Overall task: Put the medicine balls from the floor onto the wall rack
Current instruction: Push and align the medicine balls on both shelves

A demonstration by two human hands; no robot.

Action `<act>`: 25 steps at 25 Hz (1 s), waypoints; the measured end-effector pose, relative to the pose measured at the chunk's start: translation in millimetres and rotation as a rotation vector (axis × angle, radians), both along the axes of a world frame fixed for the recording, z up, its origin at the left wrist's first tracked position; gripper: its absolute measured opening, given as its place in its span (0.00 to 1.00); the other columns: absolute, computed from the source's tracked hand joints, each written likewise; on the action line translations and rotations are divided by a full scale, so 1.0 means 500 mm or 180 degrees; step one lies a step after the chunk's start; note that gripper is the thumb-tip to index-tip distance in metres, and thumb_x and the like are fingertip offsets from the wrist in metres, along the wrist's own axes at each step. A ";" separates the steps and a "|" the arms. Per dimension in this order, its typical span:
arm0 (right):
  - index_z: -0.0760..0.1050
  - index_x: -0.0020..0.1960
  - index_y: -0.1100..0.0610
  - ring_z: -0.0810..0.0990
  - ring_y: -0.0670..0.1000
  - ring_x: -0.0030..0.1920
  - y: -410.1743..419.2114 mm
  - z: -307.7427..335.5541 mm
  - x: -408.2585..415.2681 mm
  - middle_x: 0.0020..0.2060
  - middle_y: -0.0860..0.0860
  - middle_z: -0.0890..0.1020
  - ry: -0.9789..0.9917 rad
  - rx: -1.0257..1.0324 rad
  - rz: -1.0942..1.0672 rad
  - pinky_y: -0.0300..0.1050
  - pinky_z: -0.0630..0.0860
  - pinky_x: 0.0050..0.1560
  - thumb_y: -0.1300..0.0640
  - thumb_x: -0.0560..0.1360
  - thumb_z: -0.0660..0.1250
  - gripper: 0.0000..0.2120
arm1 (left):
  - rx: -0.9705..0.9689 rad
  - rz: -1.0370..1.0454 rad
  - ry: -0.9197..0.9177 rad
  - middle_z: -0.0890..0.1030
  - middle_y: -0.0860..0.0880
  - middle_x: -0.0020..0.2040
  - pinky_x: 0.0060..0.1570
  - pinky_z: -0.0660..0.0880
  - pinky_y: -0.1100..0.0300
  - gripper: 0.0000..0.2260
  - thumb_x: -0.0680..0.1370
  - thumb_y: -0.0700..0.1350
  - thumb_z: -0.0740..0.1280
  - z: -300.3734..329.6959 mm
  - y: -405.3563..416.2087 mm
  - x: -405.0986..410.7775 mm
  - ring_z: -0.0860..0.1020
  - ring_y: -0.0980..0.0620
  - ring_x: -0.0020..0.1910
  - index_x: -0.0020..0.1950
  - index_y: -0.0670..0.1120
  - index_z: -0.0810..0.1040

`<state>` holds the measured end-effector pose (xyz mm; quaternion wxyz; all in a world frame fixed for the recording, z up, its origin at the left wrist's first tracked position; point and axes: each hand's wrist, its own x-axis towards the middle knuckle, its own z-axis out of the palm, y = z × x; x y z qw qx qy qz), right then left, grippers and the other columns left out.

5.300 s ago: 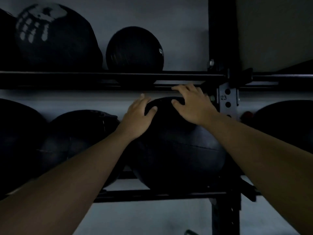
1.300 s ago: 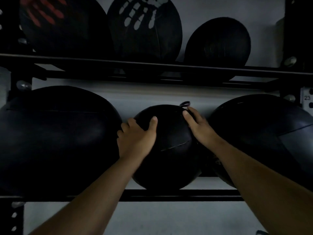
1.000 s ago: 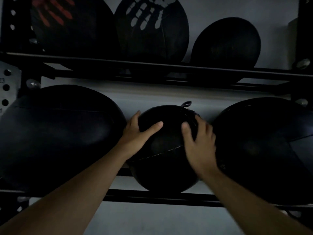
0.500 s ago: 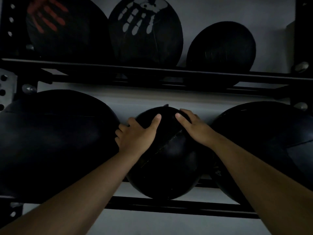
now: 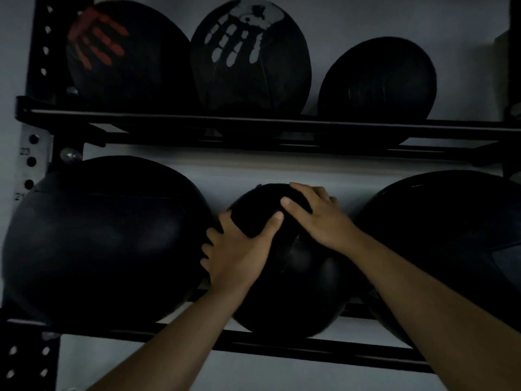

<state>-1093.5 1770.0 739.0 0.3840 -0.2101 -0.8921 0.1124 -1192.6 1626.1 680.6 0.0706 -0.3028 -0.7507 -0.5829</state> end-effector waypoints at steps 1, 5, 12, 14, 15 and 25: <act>0.60 0.78 0.33 0.60 0.61 0.81 0.015 0.023 0.000 0.80 0.51 0.64 -0.0151 -0.0058 0.0121 0.64 0.59 0.80 0.24 0.76 0.51 0.33 | -0.0154 0.0118 -0.0068 0.62 0.40 0.78 0.75 0.59 0.37 0.54 0.61 0.85 0.56 0.009 0.003 0.013 0.63 0.34 0.77 0.79 0.57 0.56; 0.68 0.76 0.38 0.66 0.58 0.78 0.022 0.035 -0.020 0.77 0.52 0.69 0.0164 -0.0242 0.0182 0.58 0.63 0.78 0.32 0.82 0.53 0.25 | -0.0256 0.0052 0.0436 0.57 0.42 0.83 0.78 0.55 0.37 0.50 0.67 0.83 0.56 0.038 -0.002 -0.003 0.57 0.36 0.81 0.82 0.56 0.54; 0.57 0.82 0.39 0.57 0.54 0.83 -0.056 -0.190 0.028 0.83 0.48 0.62 0.1470 -0.0067 -0.0232 0.62 0.56 0.82 0.32 0.80 0.44 0.32 | 0.0175 -0.0194 0.1087 0.67 0.52 0.79 0.74 0.66 0.35 0.38 0.69 0.78 0.60 0.030 0.014 -0.044 0.65 0.42 0.77 0.76 0.65 0.62; 0.57 0.83 0.39 0.57 0.56 0.83 -0.041 -0.154 0.024 0.83 0.49 0.62 0.1343 -0.0021 -0.0227 0.62 0.56 0.82 0.33 0.81 0.44 0.32 | 0.0137 -0.0138 0.0875 0.68 0.50 0.78 0.73 0.65 0.34 0.38 0.70 0.79 0.60 0.046 0.025 -0.040 0.66 0.40 0.76 0.76 0.64 0.63; 0.59 0.83 0.40 0.59 0.57 0.82 -0.024 -0.116 0.022 0.82 0.50 0.64 0.1191 -0.0041 -0.0143 0.61 0.57 0.81 0.35 0.83 0.45 0.30 | 0.0112 -0.0058 0.0641 0.68 0.48 0.78 0.73 0.64 0.33 0.38 0.70 0.79 0.59 0.053 0.033 -0.037 0.66 0.38 0.76 0.76 0.62 0.63; 0.70 0.76 0.42 0.68 0.49 0.78 0.024 -0.073 0.025 0.74 0.45 0.73 0.1253 -0.0589 0.0572 0.46 0.63 0.75 0.38 0.83 0.57 0.23 | 0.0719 -0.0489 0.1398 0.73 0.56 0.76 0.78 0.63 0.41 0.24 0.81 0.66 0.60 0.013 0.016 -0.077 0.68 0.52 0.77 0.75 0.60 0.72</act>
